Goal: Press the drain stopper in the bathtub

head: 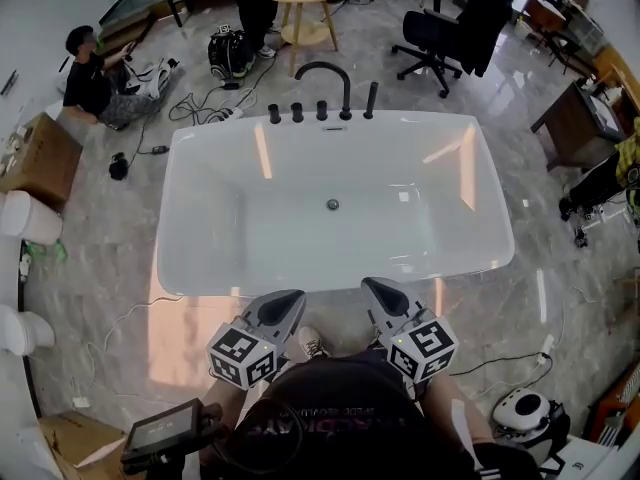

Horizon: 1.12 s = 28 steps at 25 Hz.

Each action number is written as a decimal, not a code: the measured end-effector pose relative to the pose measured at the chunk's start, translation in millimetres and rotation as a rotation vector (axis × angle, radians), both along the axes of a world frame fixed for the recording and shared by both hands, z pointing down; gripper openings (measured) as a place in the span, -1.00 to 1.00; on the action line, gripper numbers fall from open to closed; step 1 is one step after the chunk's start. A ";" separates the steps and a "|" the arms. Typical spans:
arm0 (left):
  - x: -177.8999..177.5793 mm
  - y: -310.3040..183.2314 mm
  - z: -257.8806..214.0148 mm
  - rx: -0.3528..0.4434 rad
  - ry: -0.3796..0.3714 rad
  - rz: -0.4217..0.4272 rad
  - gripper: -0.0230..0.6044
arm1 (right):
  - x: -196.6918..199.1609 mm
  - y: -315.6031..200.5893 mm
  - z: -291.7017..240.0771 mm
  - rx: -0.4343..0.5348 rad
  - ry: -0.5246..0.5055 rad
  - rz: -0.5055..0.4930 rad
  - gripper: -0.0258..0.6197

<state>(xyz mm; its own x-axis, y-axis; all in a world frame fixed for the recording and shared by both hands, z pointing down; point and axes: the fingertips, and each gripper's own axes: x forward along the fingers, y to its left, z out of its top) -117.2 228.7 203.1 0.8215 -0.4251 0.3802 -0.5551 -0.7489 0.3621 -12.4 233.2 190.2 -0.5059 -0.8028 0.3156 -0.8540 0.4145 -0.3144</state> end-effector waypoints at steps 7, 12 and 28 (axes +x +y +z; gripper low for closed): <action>6.1 7.8 -0.3 0.012 0.019 -0.016 -0.92 | -6.0 11.5 -0.9 0.010 0.008 -0.036 -0.87; 15.3 15.0 -6.8 0.021 0.016 0.003 -0.92 | -4.7 16.3 -6.4 0.018 -0.007 -0.037 -0.87; 14.3 28.8 -4.4 0.015 0.014 0.055 -0.92 | -18.9 36.4 -4.9 0.017 -0.009 -0.022 -0.87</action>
